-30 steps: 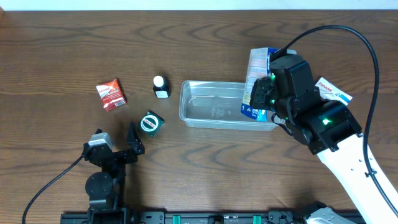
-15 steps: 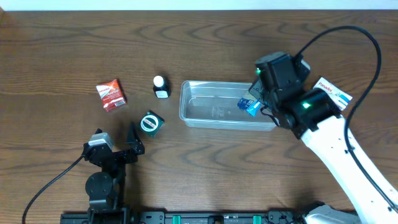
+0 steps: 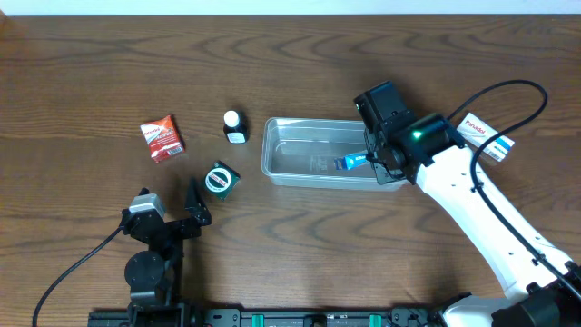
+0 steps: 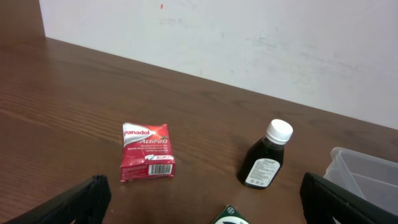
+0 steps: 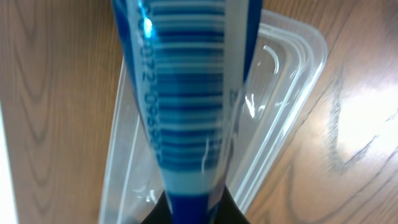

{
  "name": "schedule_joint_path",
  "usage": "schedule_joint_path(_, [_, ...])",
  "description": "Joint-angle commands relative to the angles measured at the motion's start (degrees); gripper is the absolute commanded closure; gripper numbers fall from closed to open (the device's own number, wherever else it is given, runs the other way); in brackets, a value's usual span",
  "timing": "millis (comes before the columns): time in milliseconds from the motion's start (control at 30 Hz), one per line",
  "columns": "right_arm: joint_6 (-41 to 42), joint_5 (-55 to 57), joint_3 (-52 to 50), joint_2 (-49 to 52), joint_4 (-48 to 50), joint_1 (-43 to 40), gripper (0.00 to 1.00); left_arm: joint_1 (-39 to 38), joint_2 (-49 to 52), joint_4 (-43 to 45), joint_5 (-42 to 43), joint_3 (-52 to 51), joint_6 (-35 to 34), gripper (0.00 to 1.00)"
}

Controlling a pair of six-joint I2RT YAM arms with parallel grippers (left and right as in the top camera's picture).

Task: Pack container
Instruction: 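Carry the blue-white box over the clear container and lower it, then lower the box into the container and open the right gripper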

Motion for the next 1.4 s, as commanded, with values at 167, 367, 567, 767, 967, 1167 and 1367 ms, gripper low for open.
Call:
schedule_joint_path(167, [7.5, -2.1, 1.1, 0.9, 1.9, 0.5, 0.99, 0.3, 0.0, -2.1, -0.5, -1.0, 0.3, 0.02])
schedule_joint_path(367, [8.4, -2.1, 1.1, 1.3, 5.8, 0.6, 0.99, 0.3, 0.0, -2.1, -0.5, -1.0, 0.3, 0.02])
schedule_joint_path(567, [8.8, -1.2, 1.1, 2.2, 6.4, 0.5, 0.99, 0.3, 0.0, -2.1, -0.5, -1.0, 0.3, 0.02])
schedule_joint_path(767, [8.8, -0.3, 1.1, 5.9, 7.2, 0.5, 0.99, 0.3, 0.0, -2.1, -0.5, -1.0, 0.3, 0.02])
schedule_joint_path(967, [8.9, 1.1, 1.1, 8.4, 9.5, 0.5, 0.99, 0.3, 0.0, -2.1, -0.5, -1.0, 0.3, 0.02])
schedule_joint_path(1167, [9.9, 3.0, 1.1, 9.3, 10.4, 0.5, 0.99, 0.3, 0.0, -2.1, -0.5, -1.0, 0.3, 0.02])
schedule_joint_path(1367, [10.5, 3.5, 1.1, 10.8, 10.4, 0.5, 0.99, 0.3, 0.0, -2.1, -0.5, -1.0, 0.3, 0.02])
